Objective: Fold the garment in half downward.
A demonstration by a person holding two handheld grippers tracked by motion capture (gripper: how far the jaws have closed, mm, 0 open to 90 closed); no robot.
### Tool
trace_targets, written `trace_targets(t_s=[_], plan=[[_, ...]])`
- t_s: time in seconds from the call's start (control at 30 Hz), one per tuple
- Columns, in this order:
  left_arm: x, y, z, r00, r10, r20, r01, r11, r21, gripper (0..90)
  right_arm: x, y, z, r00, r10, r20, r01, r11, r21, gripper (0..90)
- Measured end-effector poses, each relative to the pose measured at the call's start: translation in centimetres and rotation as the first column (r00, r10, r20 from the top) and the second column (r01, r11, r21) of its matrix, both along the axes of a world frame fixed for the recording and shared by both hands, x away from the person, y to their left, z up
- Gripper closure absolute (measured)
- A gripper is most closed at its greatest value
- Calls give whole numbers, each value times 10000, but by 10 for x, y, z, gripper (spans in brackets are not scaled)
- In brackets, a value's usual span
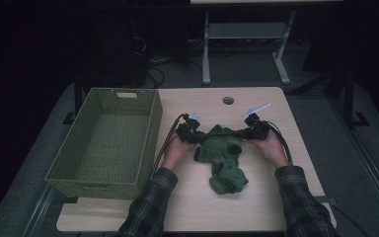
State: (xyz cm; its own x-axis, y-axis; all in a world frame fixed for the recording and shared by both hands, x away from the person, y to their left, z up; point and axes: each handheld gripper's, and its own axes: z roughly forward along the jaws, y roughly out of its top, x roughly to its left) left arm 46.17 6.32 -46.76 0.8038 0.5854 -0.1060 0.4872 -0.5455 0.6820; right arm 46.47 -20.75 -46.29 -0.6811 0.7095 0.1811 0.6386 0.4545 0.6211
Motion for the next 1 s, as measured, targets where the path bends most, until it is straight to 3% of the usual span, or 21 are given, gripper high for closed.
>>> trace_targets(t_s=[0.1,0.33,0.43,0.47,0.53,0.57,0.6,0.77,0.87,1.0], plan=[[0,0,0,9999,-65,-124,65,10000,-9,857,0,-1,-1,9999,-83,-114,84,9999,72,875],[2,3,12,9999,0,-101,-3,9994,-335,877,0,-8,14,9981,-532,302,517,9975,492,888],[4,1,31,9994,119,317,-93,9967,-808,877,-1,-13,27,9945,-795,678,737,9938,831,889],[4,1,31,9994,119,317,-93,9967,-808,877,-1,-15,31,9927,-871,835,791,9924,945,889],[6,-2,48,9979,86,638,-25,9955,-950,876,-1,-20,36,9892,-1067,1005,945,9884,1190,889],[6,-2,48,9979,86,638,-25,9955,-950,876,0,-22,39,9904,-1052,893,943,9885,1181,889],[7,-6,58,9966,41,817,45,9944,-1052,875,1,-25,42,9888,-1160,938,1046,9875,1181,889],[7,-15,76,9922,-12,1245,178,9911,-1321,872,5,-36,62,9810,-1484,1252,1317,9824,1324,889],[6,-17,82,9892,19,1467,205,9883,-1511,870,3,-40,74,9721,-1646,1672,1405,9791,1470,889],[-2,-17,88,9878,-104,1553,381,9836,-1762,869,-4,-43,81,9722,-1592,1718,1298,9767,1707,888]])
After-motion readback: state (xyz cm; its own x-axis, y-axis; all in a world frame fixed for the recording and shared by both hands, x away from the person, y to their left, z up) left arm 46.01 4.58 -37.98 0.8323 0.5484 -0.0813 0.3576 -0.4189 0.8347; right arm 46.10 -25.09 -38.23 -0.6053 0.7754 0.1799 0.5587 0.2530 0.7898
